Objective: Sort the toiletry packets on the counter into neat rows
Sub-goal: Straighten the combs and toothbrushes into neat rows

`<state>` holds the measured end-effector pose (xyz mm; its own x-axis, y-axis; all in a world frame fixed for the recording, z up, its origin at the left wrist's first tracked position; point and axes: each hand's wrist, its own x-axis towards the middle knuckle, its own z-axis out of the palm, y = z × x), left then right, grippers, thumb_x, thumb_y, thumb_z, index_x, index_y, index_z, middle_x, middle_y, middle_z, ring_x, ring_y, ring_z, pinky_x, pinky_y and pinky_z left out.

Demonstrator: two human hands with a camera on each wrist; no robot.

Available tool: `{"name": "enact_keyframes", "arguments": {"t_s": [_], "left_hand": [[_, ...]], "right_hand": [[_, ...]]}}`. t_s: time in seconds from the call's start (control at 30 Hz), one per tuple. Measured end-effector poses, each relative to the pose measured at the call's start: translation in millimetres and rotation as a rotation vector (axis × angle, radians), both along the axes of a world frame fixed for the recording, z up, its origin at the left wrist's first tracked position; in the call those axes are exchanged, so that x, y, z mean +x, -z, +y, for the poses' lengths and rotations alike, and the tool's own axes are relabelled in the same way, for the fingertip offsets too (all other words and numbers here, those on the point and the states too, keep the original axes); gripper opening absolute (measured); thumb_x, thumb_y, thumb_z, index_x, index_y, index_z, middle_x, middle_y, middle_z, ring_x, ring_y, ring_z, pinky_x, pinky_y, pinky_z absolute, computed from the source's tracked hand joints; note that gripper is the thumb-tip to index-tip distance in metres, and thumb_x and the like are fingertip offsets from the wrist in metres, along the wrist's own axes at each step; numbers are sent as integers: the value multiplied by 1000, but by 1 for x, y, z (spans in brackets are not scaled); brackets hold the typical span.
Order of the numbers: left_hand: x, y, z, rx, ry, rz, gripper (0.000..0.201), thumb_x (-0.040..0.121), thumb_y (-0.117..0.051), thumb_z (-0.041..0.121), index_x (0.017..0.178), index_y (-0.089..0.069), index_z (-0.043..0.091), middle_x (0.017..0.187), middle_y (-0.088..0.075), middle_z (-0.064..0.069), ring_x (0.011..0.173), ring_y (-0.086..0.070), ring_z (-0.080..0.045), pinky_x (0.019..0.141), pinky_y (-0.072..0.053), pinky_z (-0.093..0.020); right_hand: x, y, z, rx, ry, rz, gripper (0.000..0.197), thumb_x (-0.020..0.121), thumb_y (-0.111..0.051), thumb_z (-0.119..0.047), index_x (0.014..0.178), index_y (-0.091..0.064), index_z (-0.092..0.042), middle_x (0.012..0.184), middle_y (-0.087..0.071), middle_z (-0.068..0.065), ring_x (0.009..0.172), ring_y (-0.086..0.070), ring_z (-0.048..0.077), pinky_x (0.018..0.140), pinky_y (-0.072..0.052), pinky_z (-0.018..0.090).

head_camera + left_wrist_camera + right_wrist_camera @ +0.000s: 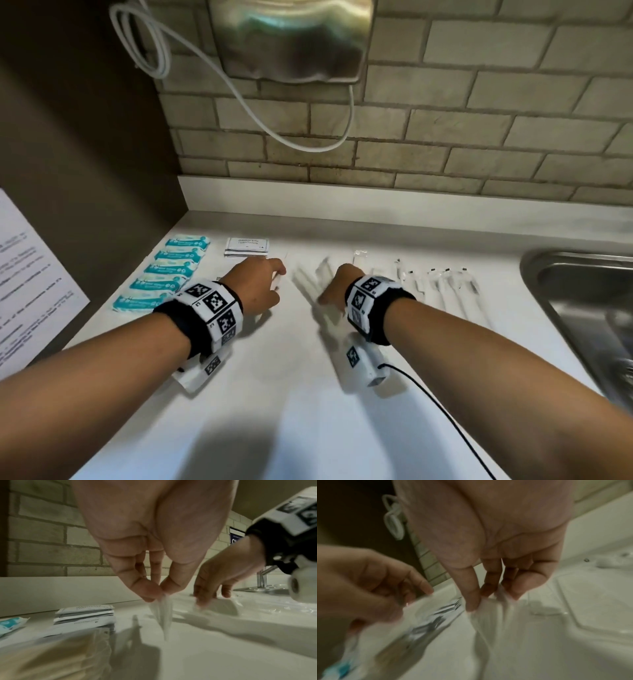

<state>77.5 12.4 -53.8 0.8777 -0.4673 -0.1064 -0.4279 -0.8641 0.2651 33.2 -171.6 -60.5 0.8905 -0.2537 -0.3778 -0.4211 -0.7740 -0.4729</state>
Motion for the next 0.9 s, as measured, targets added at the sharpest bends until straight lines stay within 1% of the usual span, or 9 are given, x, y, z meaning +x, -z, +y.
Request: {"name": "enact_keyframes", "arguments": {"t_s": [0.13,0.23,0.4,0.47,0.53,0.6,0.67,0.77,0.9], "left_hand": [[11,4,-15,40,-57,37,52,81,-63,12,130,-47,16,116,-61,-11,104,-61,-29,85,-51,-34],[14,10,-26,130,-52,-6,35,83,-60,12,118,-58,10,116,-61,-11,103,-62,-30,85,-52,-34],[16,28,-33,131,-41,55,32,82,-61,16,113,-66,8,113,-67,-10,103,-65,-29,89,-54,-35],[19,34,-32,101,-39,84,34,84,-64,25,115,-66,10,116,-66,-9,106,-64,-27,91,-52,-33],[24,35,-34,65,-10,67,34,89,-60,30,120,-63,15,123,-59,-6,113,-59,-26,94,-48,-32],[27,34,-35,68,42,13,36,92,-55,36,124,-61,21,127,-53,-3,119,-50,-25,96,-45,-35],[28,36,-38,115,113,-16,43,92,-52,45,130,-57,26,131,-50,1,123,-41,-25,98,-42,-38],[28,44,-38,189,157,-9,50,86,-51,55,131,-54,33,133,-50,7,121,-39,-25,98,-37,-37],[33,50,-30,253,177,22,53,68,-52,63,113,-60,37,122,-54,11,114,-42,-24,96,-38,-39]], "right_hand": [[30,-4,-5,172,161,-71,49,83,-72,-26,124,-58,-3,100,-49,6,89,-47,20,54,-36,23],[41,4,-1,162,183,-95,46,85,-69,-23,125,-57,-3,116,-59,13,106,-58,26,53,-33,19],[42,15,7,29,99,4,47,86,-68,-21,127,-55,-4,131,-55,15,123,-53,30,93,-46,32],[40,20,13,-43,15,85,34,87,-66,-23,117,-62,-7,115,-61,10,110,-61,26,86,-51,30],[38,20,15,-124,-8,119,18,85,-65,-26,83,-62,-9,81,-60,2,75,-62,19,63,-50,26],[37,21,10,-128,0,89,18,83,-64,-22,72,-56,-10,72,-57,2,67,-59,20,63,-48,28],[33,21,1,-37,4,43,12,81,-66,-14,92,-67,-9,87,-64,5,79,-64,21,71,-52,28],[25,18,-7,81,24,-7,42,70,-75,-3,110,-67,-14,99,-62,4,66,-59,13,65,-52,24],[24,21,-8,-185,-131,68,55,71,-78,-21,123,-62,-23,126,-55,0,111,-59,19,94,-51,28]]}}
